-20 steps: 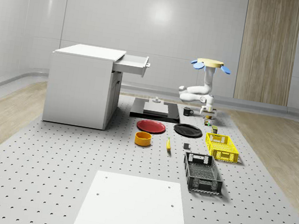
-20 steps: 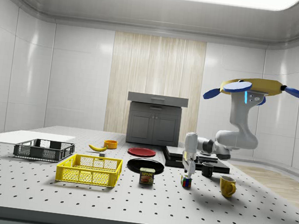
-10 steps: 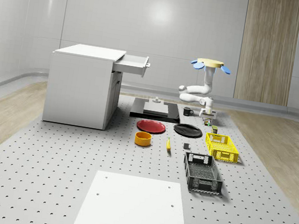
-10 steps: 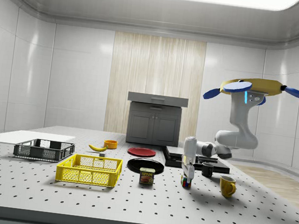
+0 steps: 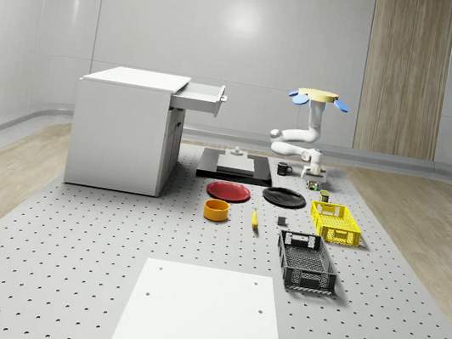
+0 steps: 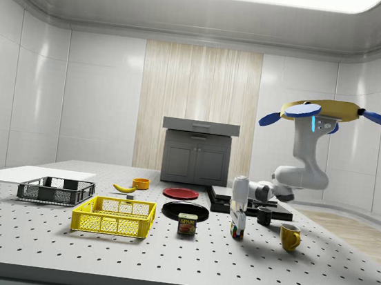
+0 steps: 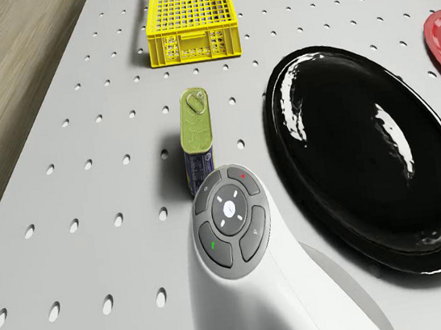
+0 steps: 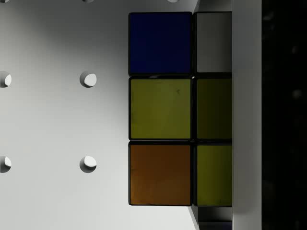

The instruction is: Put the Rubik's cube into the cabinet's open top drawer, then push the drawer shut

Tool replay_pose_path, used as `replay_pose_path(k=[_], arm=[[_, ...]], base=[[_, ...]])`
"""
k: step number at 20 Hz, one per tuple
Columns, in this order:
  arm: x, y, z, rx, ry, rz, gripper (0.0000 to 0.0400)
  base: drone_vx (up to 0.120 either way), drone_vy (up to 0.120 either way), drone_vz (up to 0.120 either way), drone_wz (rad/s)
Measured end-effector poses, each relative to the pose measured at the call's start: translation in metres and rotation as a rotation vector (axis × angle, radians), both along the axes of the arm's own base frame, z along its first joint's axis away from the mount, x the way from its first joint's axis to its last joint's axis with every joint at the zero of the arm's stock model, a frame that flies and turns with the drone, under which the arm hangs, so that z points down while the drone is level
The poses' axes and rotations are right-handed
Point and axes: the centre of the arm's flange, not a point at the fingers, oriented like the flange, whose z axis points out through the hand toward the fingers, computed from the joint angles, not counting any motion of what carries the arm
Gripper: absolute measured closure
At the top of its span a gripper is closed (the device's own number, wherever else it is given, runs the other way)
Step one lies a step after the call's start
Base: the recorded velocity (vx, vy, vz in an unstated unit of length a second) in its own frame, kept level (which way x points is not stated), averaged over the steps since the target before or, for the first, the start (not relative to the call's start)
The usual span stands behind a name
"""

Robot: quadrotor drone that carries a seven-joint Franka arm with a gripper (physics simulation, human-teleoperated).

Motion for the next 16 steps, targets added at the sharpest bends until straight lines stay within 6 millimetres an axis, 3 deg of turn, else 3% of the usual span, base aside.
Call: replay_pose_path(k=[8,16], arm=[[0.001,0.000,0.002,0.000,0.000,0.000,0.0070],[0.001,0.000,-0.025,0.003,-0.001,0.000,0.0077]], base=[[0.000,0.000,0.000,0.000],[0.000,0.000,0.000,0.000]])
